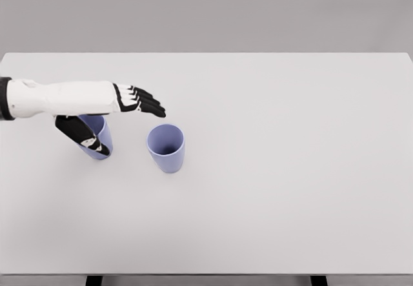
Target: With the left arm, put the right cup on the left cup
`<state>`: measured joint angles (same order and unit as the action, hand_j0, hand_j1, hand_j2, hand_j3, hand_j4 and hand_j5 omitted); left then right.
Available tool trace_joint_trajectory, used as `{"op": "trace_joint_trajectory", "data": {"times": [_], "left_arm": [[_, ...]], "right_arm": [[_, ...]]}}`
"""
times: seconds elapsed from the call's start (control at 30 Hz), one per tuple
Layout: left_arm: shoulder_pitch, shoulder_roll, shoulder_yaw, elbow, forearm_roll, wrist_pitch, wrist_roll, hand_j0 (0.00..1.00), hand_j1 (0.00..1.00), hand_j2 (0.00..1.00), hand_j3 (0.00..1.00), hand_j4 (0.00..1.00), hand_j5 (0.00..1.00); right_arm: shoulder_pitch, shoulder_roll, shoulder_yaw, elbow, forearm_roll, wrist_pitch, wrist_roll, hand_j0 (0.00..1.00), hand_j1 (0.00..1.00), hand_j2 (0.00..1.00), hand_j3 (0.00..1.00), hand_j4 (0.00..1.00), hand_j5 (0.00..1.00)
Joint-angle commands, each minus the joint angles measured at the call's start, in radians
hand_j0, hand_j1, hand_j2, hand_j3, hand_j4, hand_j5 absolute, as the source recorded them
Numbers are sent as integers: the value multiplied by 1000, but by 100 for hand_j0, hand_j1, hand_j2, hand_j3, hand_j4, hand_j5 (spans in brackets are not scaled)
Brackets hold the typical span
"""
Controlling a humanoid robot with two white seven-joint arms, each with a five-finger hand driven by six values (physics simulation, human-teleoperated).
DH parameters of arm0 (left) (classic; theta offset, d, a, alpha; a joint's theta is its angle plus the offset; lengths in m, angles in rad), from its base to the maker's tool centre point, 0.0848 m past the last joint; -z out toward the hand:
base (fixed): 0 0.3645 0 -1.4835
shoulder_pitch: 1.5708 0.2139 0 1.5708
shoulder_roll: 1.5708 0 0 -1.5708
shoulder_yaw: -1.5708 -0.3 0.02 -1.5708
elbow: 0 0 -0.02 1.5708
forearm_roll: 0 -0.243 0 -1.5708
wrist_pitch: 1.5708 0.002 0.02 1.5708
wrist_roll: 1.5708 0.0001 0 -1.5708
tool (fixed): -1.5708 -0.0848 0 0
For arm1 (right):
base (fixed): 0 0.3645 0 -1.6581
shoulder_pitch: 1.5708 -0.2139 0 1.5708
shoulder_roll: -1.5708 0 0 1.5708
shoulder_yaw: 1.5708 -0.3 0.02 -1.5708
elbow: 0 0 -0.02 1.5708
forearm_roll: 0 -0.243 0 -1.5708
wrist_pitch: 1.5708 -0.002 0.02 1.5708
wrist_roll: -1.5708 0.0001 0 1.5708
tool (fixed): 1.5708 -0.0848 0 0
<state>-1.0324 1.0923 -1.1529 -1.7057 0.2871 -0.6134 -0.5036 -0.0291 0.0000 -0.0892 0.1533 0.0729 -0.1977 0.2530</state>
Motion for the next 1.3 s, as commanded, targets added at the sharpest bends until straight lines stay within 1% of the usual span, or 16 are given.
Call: {"op": "trace_joint_trajectory", "data": {"times": [0.0, 0.03, 0.07, 0.1, 0.2, 0.23, 0.43, 0.57, 0.73, 0.93, 0.97, 1.0, 1.03, 1.1, 1.17, 1.27], "left_arm": [[0, -3, -8, -3, 9, 3, 0, 100, 100, 100, 100, 100, 100], [-5, -8, -8, -3, 9, 3, 0, 100, 100, 100, 100, 100, 100], [-14, -37, -11, 6, 0, 3, 0, 100, 100, 100, 100, 100, 100], [-15, -81, -17, 20, -43, 3, 0, 100, 100, 100, 100, 100, 100], [-69, -92, -48, 29, -48, 3, 0, 100, 100, 100, 100, 100, 100], [-74, -100, -65, 29, -51, 3, 0, 100, 100, 100, 100, 100, 100], [-74, -118, -83, 31, -80, 3, 0, 100, 100, 100, 100, 100, 100], [-72, -167, -83, 35, -102, 3, 8, 100, 100, 100, 100, 100, 100], [-67, -186, -84, 103, -103, 3, 8, 100, 100, 100, 100, 100, 100], [-66, -187, -87, 116, -103, 3, 10, 100, 100, 100, 100, 100, 100], [-66, -189, -87, 139, -114, 3, 14, 100, 100, 100, 100, 100, 100], [-63, -189, -73, 164, -166, 3, 23, 100, 100, 100, 100, 100, 100], [-63, -187, -70, 175, -187, 3, 25, 100, 100, 100, 100, 100, 100], [-64, -192, -68, 201, -195, 3, 25, 100, 100, 100, 100, 100, 100], [-63, -200, -67, 209, -224, 3, 25, 100, 100, 100, 100, 100, 100], [-43, -226, -62, 209, -226, 3, 25, 100, 100, 100, 100, 100, 100]], "right_arm": [[0, 0, -1, 0, -1, 0, 3, 100, 100, 100, 100, 100, 100], [2, 0, 3, 2, -1, 1, 2, 100, 100, 100, 100, 100, 100], [2, 0, 3, 0, -1, 0, 2, 100, 100, 100, 100, 100, 100], [0, 0, -1, 0, -1, 0, 2, 100, 100, 100, 100, 100, 100], [0, 0, 5, 0, 1, 0, 2, 100, 100, 100, 100, 100, 100], [0, 0, 2, 0, -1, 1, 2, 100, 100, 100, 100, 100, 100], [0, 0, 5, 0, -1, 0, 2, 100, 100, 100, 100, 100, 100], [0, 0, 6, 0, 1, 0, 2, 100, 100, 100, 100, 100, 100], [0, 0, 5, 0, -1, 0, 2, 100, 100, 100, 100, 100, 100], [0, 0, 6, 0, 1, 0, 2, 100, 100, 100, 100, 100, 100], [0, 0, 6, 0, 1, 0, 2, 100, 100, 100, 100, 100, 100], [0, 0, 6, 0, -1, 0, 2, 100, 100, 100, 100, 100, 100], [0, 0, 6, 0, 1, 0, 2, 100, 100, 100, 100, 100, 100], [0, 0, 6, 0, -1, 0, 2, 100, 100, 100, 100, 100, 100], [0, 0, 6, 0, 1, 1, 2, 100, 100, 100, 100, 100, 100], [0, 0, 6, 0, -1, 0, 2, 100, 100, 100, 100, 100, 100]]}}
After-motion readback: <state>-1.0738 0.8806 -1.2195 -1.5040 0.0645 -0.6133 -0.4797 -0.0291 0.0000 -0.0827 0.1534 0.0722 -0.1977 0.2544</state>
